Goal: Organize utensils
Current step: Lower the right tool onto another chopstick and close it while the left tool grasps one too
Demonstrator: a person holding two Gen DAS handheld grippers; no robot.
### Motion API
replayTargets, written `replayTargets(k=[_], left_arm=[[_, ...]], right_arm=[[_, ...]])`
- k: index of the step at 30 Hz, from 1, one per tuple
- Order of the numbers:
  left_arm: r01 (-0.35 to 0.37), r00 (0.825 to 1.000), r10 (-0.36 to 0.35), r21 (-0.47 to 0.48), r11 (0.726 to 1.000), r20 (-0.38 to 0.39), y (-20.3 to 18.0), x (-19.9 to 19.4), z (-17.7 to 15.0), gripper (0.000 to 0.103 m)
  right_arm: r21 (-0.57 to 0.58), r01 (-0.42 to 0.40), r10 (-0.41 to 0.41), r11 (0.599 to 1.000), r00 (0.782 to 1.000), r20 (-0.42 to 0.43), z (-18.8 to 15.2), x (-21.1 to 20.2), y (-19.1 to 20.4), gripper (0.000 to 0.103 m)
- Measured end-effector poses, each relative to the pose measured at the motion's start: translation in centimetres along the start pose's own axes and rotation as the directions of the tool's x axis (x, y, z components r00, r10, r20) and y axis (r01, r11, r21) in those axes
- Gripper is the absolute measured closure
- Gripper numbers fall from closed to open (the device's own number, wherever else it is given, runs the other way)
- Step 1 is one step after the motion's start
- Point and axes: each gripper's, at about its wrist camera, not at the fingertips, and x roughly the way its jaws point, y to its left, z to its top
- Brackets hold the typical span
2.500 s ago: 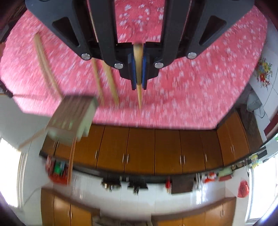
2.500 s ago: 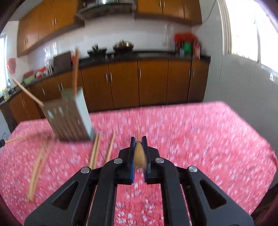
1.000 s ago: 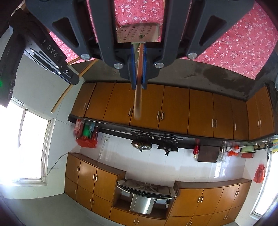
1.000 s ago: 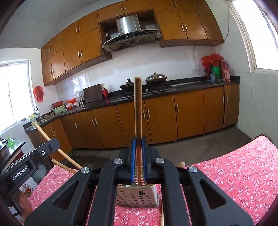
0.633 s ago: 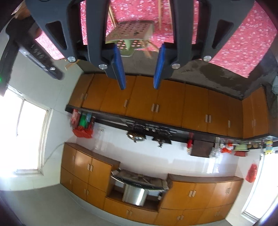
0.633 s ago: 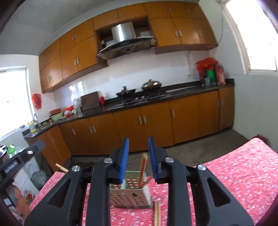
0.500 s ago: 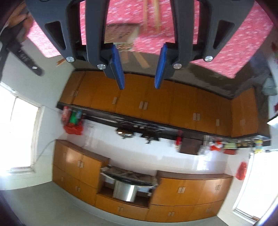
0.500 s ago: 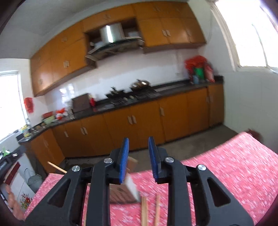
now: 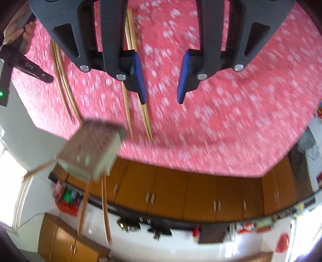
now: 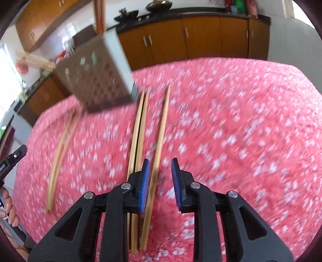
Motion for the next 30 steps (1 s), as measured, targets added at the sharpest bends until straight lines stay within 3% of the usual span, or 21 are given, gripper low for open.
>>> replayTargets(k=[2,4,7,12,18,24,30], left_arm=[[0.027,0.999,-0.027,-0.001,1.0,-0.033,-0.3,0.9,-1.2,0.075],[0.05,0.997,-0.05,0.002,0.999,-0.059,-0.6,1.5,-2.1,0.077],[0.066,0.994,-0.064,0.012,0.998,-0.085,-1.5,1.9,-2.6,0.081],[0.071,0.991,-0.063,0.062,0.996,-0.121,-3.2,2.7,-3.1,0.085],[0.016,0.989,0.005,0.138,0.99,-0.151,-4.4,3.3,-3.8,0.088],[-0.006,0.986,0.031,0.154,0.988,-0.161,-4.7,3.3,-3.7,0.088],[-0.017,0.985,0.044,0.159,0.987,-0.168,-4.8,3.8,-3.9,0.09]], right_arm=[[-0.028,0.02,-0.02,0.999,1.0,-0.012,-0.5,0.6,0.6,0.083],[-0.069,0.076,-0.076,0.995,0.997,0.008,-0.7,0.8,1.0,0.095],[-0.017,0.135,-0.135,0.991,0.991,0.021,-0.2,0.8,-0.2,0.095],[-0.009,0.144,-0.143,0.99,0.989,0.024,0.1,0.7,-0.9,0.095],[-0.023,0.152,-0.151,0.988,0.988,0.03,-0.2,0.7,-0.7,0.095],[-0.062,0.17,-0.167,0.984,0.985,0.038,-0.8,0.2,0.1,0.095],[-0.076,0.133,-0.13,0.988,0.991,0.041,-1.8,-0.3,0.2,0.095]])
